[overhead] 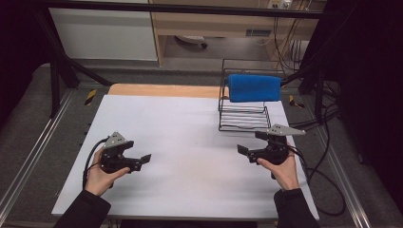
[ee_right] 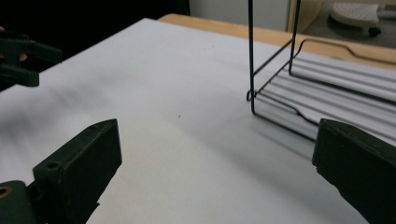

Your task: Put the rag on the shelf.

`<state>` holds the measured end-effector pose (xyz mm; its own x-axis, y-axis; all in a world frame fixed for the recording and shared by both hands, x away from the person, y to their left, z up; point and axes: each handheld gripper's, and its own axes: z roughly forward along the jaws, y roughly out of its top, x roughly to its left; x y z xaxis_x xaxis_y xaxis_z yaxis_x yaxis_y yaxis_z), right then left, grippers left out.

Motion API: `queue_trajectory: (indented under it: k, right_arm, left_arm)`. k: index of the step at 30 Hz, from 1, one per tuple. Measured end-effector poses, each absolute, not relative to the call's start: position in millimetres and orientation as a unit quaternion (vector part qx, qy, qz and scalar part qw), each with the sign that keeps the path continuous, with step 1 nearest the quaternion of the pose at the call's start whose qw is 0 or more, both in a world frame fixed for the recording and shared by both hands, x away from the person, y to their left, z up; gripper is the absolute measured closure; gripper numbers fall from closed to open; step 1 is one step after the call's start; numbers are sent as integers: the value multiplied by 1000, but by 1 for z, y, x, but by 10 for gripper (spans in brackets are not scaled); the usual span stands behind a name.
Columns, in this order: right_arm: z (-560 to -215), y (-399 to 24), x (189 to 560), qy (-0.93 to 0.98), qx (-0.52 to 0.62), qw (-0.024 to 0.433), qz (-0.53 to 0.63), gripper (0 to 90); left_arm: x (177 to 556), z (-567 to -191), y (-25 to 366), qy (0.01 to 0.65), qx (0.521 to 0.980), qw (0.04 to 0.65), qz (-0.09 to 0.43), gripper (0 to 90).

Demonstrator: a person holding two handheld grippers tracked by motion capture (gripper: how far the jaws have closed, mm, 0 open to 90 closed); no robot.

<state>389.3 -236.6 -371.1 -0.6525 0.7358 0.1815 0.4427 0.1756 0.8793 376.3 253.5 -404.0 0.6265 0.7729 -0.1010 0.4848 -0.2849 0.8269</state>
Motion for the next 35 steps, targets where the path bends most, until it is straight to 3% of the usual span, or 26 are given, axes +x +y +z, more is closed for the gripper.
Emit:
queue_trajectory:
  k: [18,35]
  right_arm:
    - [-436,-263,362,767,419,110,473,8]
    - [-449,-265,354,781,412,108,456,8]
  left_arm:
    - [358,-440,276,398,803,419,147,93]
    - [355,-450,278,399,806,411,147,93]
